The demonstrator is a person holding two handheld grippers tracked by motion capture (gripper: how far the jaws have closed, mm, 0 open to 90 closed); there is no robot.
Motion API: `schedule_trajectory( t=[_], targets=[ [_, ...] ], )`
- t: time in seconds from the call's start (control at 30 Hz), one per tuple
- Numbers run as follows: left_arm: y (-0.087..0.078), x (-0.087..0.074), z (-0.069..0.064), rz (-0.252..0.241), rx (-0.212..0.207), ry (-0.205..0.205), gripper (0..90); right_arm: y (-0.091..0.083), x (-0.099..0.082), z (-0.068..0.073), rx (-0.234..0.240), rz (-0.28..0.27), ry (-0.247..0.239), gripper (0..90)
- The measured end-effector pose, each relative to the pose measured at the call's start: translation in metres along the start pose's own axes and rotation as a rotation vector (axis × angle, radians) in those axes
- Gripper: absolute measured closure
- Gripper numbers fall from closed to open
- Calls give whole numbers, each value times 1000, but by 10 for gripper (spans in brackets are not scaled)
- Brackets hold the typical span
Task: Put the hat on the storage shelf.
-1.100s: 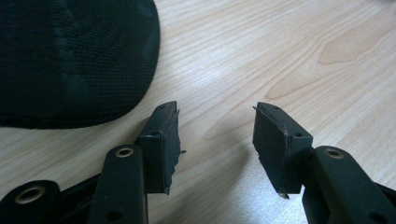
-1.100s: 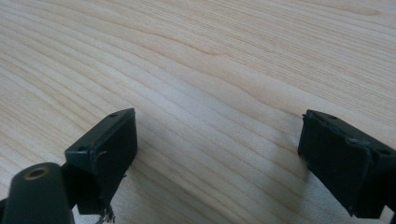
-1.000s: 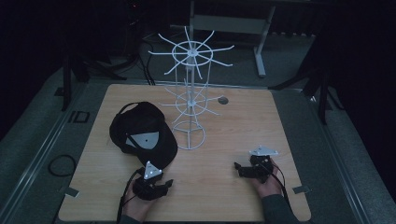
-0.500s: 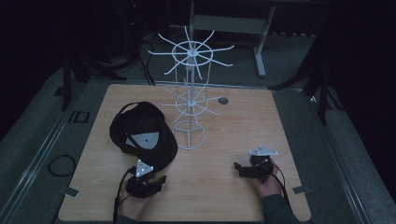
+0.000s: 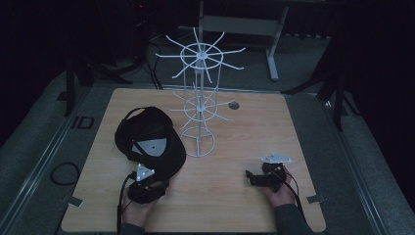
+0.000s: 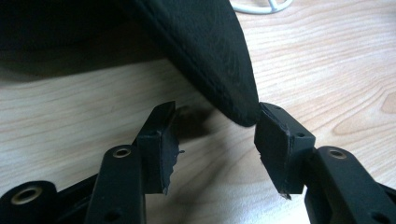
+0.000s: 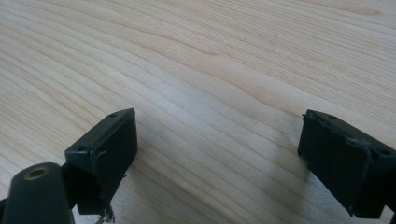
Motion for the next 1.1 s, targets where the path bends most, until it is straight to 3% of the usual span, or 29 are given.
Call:
schedule_trajectory(
  t=[0.17,0.63,0.97,1.1],
  targets=[
    [1,6,-3,-17,7,5,485,0,0,0,0,0,0,117],
    [11,17,-4,-56,18,-35,467,0,0,0,0,0,0,117],
    [13,22,-2,-115,68,-71,459,0,0,0,0,0,0,117],
    [15,23,0,-117,74,-84,463,0,0,0,0,0,0,117]
  ],
)
Point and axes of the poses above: each handheld gripper's, and its own axes: y roughly forward along the jaws, x roughly out of its top, z roughly to its left, the point moved 1 cm from there along y, roughly forward along the jaws, and after that the axes turned 3 degrees about z, right-handed, at the moved point
